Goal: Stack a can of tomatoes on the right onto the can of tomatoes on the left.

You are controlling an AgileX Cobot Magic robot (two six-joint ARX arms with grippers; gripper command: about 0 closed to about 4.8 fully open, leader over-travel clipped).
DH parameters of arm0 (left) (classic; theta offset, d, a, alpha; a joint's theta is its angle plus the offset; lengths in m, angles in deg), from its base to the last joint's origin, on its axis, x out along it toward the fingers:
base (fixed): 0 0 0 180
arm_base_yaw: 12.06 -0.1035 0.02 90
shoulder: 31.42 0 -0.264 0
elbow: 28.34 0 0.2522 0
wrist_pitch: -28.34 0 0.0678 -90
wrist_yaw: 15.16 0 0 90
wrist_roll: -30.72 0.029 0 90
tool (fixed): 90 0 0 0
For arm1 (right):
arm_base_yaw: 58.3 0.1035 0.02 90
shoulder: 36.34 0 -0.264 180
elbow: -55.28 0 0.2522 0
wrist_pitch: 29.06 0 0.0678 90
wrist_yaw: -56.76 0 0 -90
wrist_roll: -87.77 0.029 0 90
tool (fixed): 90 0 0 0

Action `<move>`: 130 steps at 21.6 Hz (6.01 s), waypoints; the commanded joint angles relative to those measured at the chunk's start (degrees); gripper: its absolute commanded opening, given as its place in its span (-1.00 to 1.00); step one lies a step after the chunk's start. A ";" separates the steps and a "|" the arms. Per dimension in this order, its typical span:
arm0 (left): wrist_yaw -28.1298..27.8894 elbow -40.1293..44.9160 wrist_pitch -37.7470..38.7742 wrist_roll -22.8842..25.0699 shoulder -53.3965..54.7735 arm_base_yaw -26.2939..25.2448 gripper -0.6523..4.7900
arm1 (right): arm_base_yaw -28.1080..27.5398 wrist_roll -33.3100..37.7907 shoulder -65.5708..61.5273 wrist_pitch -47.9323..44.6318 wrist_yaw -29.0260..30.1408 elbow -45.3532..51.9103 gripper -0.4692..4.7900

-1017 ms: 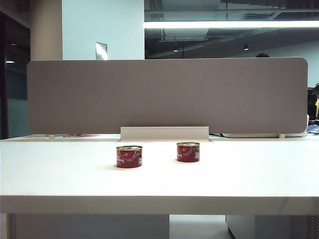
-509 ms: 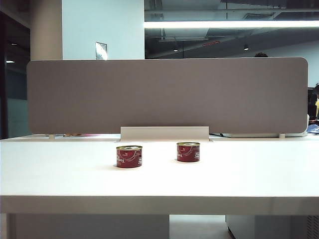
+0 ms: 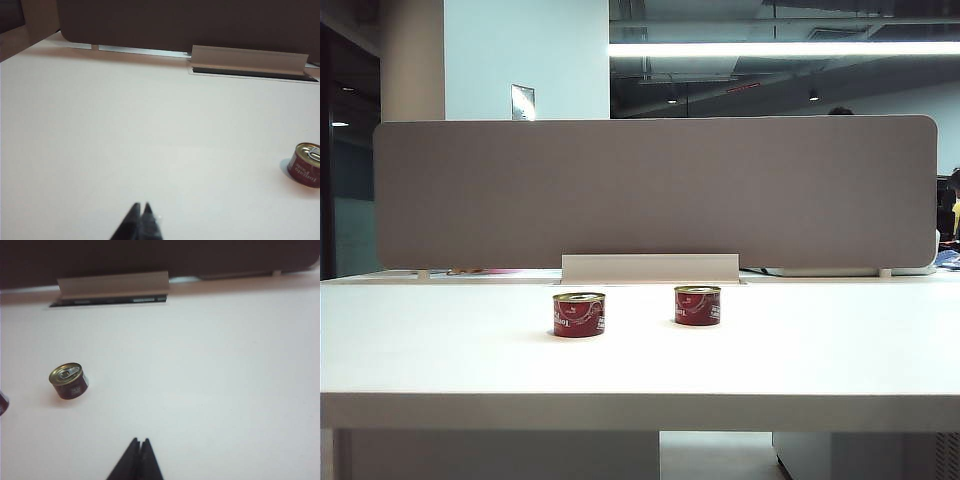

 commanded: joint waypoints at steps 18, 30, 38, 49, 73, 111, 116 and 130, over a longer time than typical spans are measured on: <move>-0.09 -0.17 -0.63 0.24 0.07 -0.07 -0.78 | 10.86 -2.16 -53.31 1.01 0.17 -37.88 -0.83; -0.11 -0.17 -0.61 0.26 0.07 -0.07 -0.78 | 14.36 -3.26 -78.09 26.18 2.69 -68.61 -0.35; -1.36 -0.17 -0.61 0.24 0.07 -0.07 -0.78 | 18.58 -4.79 -87.97 28.06 3.21 -77.72 1.00; -1.33 -0.17 -0.63 0.24 0.07 -0.07 -0.78 | 19.67 -4.76 -94.05 27.96 2.16 -77.75 1.00; -1.38 -0.17 -0.72 0.24 0.07 -0.07 -0.78 | 19.54 -4.04 -99.23 23.19 -0.52 -77.77 1.00; -1.31 -0.17 -0.70 0.22 0.07 -0.07 -0.78 | 30.75 -10.97 -98.90 32.63 -0.57 -91.56 0.01; -1.25 -0.17 -0.70 0.22 0.07 -0.07 -0.78 | 32.83 -10.93 -99.41 30.71 -0.68 -91.56 0.01; -1.16 -0.17 -0.70 0.22 0.07 -0.07 -0.78 | 33.11 -10.45 -102.03 31.36 -0.28 -91.52 -0.02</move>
